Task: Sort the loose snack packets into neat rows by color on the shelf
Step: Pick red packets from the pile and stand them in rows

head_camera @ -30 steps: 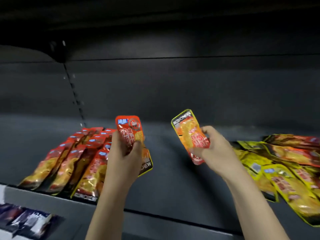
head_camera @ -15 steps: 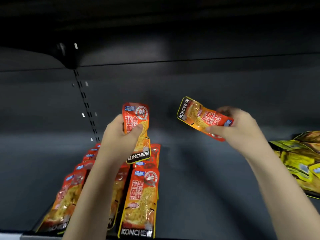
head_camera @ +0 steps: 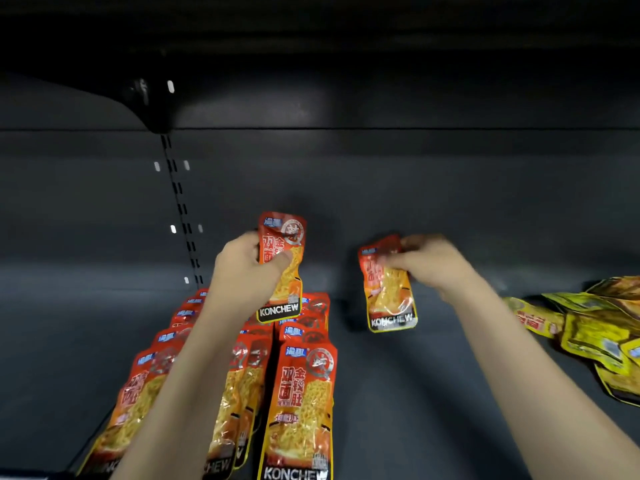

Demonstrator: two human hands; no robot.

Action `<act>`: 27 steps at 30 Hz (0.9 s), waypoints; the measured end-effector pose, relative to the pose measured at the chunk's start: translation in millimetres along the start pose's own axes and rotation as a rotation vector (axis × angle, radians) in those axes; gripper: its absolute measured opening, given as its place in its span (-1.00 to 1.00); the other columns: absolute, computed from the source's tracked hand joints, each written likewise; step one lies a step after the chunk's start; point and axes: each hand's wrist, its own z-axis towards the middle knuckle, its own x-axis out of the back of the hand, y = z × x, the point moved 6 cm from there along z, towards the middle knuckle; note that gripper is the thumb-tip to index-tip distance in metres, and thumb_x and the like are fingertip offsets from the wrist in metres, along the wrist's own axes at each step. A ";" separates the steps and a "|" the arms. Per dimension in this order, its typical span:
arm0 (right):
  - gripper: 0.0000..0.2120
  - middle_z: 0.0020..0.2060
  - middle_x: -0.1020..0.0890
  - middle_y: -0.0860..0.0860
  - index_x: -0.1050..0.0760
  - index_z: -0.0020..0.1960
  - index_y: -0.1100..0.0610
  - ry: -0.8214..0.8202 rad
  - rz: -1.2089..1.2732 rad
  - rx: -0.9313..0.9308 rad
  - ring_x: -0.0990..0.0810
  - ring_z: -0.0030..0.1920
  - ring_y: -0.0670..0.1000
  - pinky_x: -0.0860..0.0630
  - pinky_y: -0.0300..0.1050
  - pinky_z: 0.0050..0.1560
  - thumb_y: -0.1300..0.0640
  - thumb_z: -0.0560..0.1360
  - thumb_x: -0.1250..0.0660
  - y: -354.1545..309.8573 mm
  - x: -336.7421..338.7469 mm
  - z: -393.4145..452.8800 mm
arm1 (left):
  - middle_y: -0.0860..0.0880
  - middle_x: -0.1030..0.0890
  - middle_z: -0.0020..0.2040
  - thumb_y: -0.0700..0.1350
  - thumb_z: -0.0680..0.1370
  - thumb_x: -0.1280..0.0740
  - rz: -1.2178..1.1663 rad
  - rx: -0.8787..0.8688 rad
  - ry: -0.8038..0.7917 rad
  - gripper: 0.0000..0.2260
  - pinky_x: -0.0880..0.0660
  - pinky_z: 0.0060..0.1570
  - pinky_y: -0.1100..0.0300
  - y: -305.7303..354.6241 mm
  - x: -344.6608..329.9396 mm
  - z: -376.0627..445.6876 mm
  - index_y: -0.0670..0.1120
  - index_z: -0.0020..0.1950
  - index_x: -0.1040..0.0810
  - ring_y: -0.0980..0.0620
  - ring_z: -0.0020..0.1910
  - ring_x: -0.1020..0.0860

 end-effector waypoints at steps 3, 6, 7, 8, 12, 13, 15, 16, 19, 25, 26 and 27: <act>-0.79 -0.16 -0.62 0.15 -0.51 -0.20 0.19 -0.113 0.013 -0.130 -0.62 -0.14 0.07 -0.57 0.06 -0.01 0.22 0.31 -0.54 21.1 -32.4 10.1 | 0.00 -0.69 -0.13 -0.11 0.51 -0.39 -0.018 0.002 0.007 -0.96 -0.58 0.01 -0.07 -0.1 4.8 -0.1 0.03 -0.10 -0.57 -0.05 -0.12 -0.66; -0.85 -0.30 -0.58 0.12 -0.49 -0.22 0.25 -0.226 0.061 -0.212 -0.62 -0.41 -0.07 -0.52 -0.28 -0.39 0.34 0.37 -0.47 32.8 -58.6 14.4 | 0.02 -0.69 -0.13 -0.12 0.51 -0.40 -0.066 0.020 0.020 -0.94 -0.59 0.01 -0.05 -0.8 16.2 -0.6 0.01 -0.05 -0.58 -0.01 -0.13 -0.66; -0.83 -0.33 -0.56 0.12 -0.47 -0.27 0.24 -0.236 0.050 -0.235 -0.59 -0.45 -0.07 -0.49 -0.32 -0.45 0.36 0.38 -0.45 37.6 -64.9 15.2 | 0.03 -0.69 -0.13 -0.13 0.51 -0.39 -0.076 0.028 0.021 -0.91 -0.59 0.00 -0.01 -1.6 20.4 -0.7 -0.03 0.01 -0.59 0.01 -0.13 -0.66; -0.81 -0.33 -0.56 0.13 -0.46 -0.30 0.23 -0.234 0.031 -0.256 -0.58 -0.42 -0.03 -0.50 -0.30 -0.42 0.34 0.38 -0.47 44.1 -70.9 17.4 | 0.03 -0.69 -0.13 -0.13 0.51 -0.39 -0.086 0.035 0.018 -0.88 -0.60 -0.04 0.05 -1.7 24.3 -1.2 -0.06 0.04 -0.59 0.03 -0.14 -0.66; -0.73 -0.31 -0.56 0.06 -0.50 -0.35 0.13 -0.175 -0.232 -0.241 -0.53 -0.25 0.02 -0.41 -0.20 -0.25 0.01 0.32 -0.54 56.8 -79.9 26.2 | 0.04 -0.69 -0.16 -0.13 0.50 -0.40 -0.139 0.041 0.012 -0.89 -0.58 -0.26 0.30 0.7 36.7 -4.9 -0.07 0.01 -0.59 0.11 -0.20 -0.66; -0.72 -0.28 -0.57 0.05 -0.53 -0.32 0.12 -0.171 -0.283 -0.230 -0.55 -0.21 0.02 -0.41 -0.22 -0.23 -0.05 0.32 -0.52 56.5 -79.7 26.7 | 0.02 -0.69 -0.15 -0.13 0.51 -0.40 -0.157 0.049 0.009 -0.90 -0.57 -0.22 0.25 1.0 38.3 -5.9 -0.08 0.00 -0.59 0.09 -0.19 -0.66; -0.69 -0.22 -0.59 0.04 -0.56 -0.23 0.11 -0.159 -0.365 -0.219 -0.57 -0.16 0.04 -0.42 -0.22 -0.18 -0.14 0.33 -0.49 53.5 -76.7 24.4 | -0.01 -0.69 -0.13 -0.11 0.51 -0.40 -0.176 0.076 -0.015 -0.90 -0.55 -0.15 0.20 2.0 38.3 -8.1 -0.08 0.00 -0.59 0.06 -0.16 -0.65; -0.66 -0.20 -0.59 0.04 -0.56 -0.21 0.10 -0.149 -0.396 -0.215 -0.57 -0.15 0.05 -0.42 -0.21 -0.18 -0.18 0.33 -0.47 51.6 -74.6 22.5 | -0.01 -0.69 -0.12 -0.10 0.51 -0.40 -0.176 0.090 -0.035 -0.90 -0.56 -0.10 0.15 2.4 37.0 -8.2 -0.07 0.00 -0.59 0.04 -0.14 -0.66; -0.63 -0.16 -0.58 0.06 -0.52 -0.22 0.10 -0.126 -0.445 -0.217 -0.59 -0.11 0.08 -0.45 -0.18 -0.16 -0.21 0.33 -0.45 51.9 -71.0 21.0 | 0.02 -0.71 -0.13 -0.09 0.50 -0.41 -0.173 0.122 -0.124 -0.91 -0.58 0.05 0.03 2.0 26.3 -6.0 -0.04 -0.02 -0.60 0.03 -0.12 -0.68; -0.60 -0.17 -0.54 0.04 -0.51 -0.21 0.09 -0.121 -0.441 -0.190 -0.56 -0.12 0.07 -0.39 -0.20 -0.19 -0.25 0.35 -0.42 53.5 -63.1 16.7 | -0.01 -0.71 -0.15 -0.11 0.42 -0.49 -0.159 0.145 -0.251 -0.88 -0.58 0.00 0.06 11.0 -4.2 1.7 -0.02 -0.08 -0.62 0.00 -0.17 -0.68; -0.61 -0.16 -0.54 0.04 -0.52 -0.18 0.07 -0.108 -0.439 -0.183 -0.57 -0.09 0.07 -0.39 -0.20 -0.17 -0.27 0.36 -0.40 53.3 -60.5 15.7 | -0.02 -0.70 -0.15 -0.11 0.41 -0.50 -0.135 0.145 -0.249 -0.89 -0.57 -0.05 0.11 13.0 -9.3 3.3 -0.01 -0.12 -0.60 0.02 -0.19 -0.67; -0.62 -0.15 -0.56 0.04 -0.53 -0.18 0.05 -0.094 -0.427 -0.183 -0.57 -0.08 0.08 -0.39 -0.20 -0.17 -0.28 0.38 -0.37 53.3 -56.8 14.7 | -0.03 -0.69 -0.14 -0.13 0.41 -0.50 -0.117 0.140 -0.254 -0.88 -0.57 -0.06 0.13 15.5 -15.5 4.8 -0.01 -0.14 -0.59 0.03 -0.19 -0.66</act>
